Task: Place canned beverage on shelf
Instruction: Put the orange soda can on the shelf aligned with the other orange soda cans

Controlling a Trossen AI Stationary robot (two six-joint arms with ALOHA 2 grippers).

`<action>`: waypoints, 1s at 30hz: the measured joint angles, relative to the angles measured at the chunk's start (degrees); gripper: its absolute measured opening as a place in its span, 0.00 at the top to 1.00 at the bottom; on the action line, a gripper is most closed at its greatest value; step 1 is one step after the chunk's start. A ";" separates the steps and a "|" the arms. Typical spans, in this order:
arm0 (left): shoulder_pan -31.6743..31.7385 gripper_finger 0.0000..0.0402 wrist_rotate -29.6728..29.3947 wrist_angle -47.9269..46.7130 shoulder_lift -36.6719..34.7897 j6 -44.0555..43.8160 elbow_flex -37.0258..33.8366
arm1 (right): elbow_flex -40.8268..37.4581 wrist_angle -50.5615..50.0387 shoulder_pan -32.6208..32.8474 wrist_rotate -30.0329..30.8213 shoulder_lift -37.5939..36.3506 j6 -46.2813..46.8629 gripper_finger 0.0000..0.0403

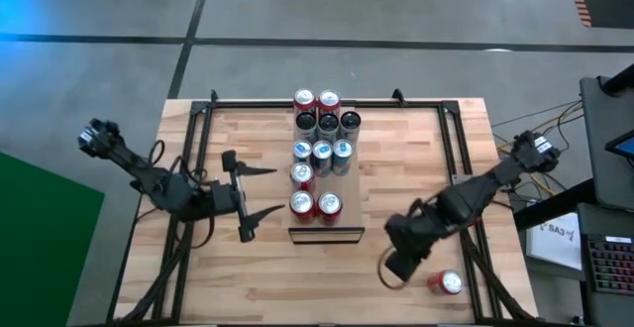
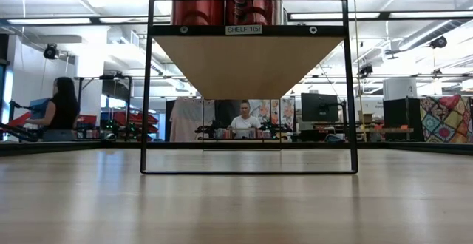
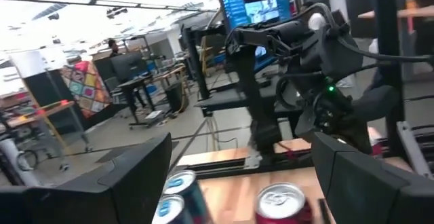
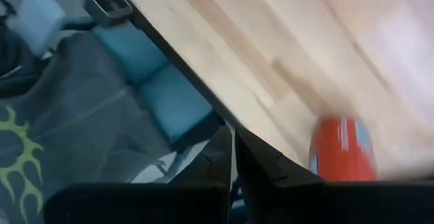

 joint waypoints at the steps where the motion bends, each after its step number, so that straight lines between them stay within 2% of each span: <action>1: -0.48 0.20 -0.02 0.67 0.43 -0.12 0.00 | 0.00 -0.47 1.32 -0.02 0.00 2.03 0.97; 11: -5.18 0.20 0.00 7.62 4.51 -0.32 0.00 | 0.00 -10.63 13.80 0.15 -0.24 23.23 0.97; 16: -6.87 0.20 -0.01 10.24 5.86 -0.05 0.00 | 0.00 -12.43 19.32 -0.03 -0.24 31.71 0.97; 21: -8.06 0.20 -0.02 11.35 6.76 -0.11 0.00 | 0.00 -12.43 22.88 0.00 -0.17 36.82 0.97; 30: -9.95 0.20 -0.02 12.18 7.81 -1.81 0.02 | 0.00 -12.08 26.00 1.15 -0.09 39.88 0.96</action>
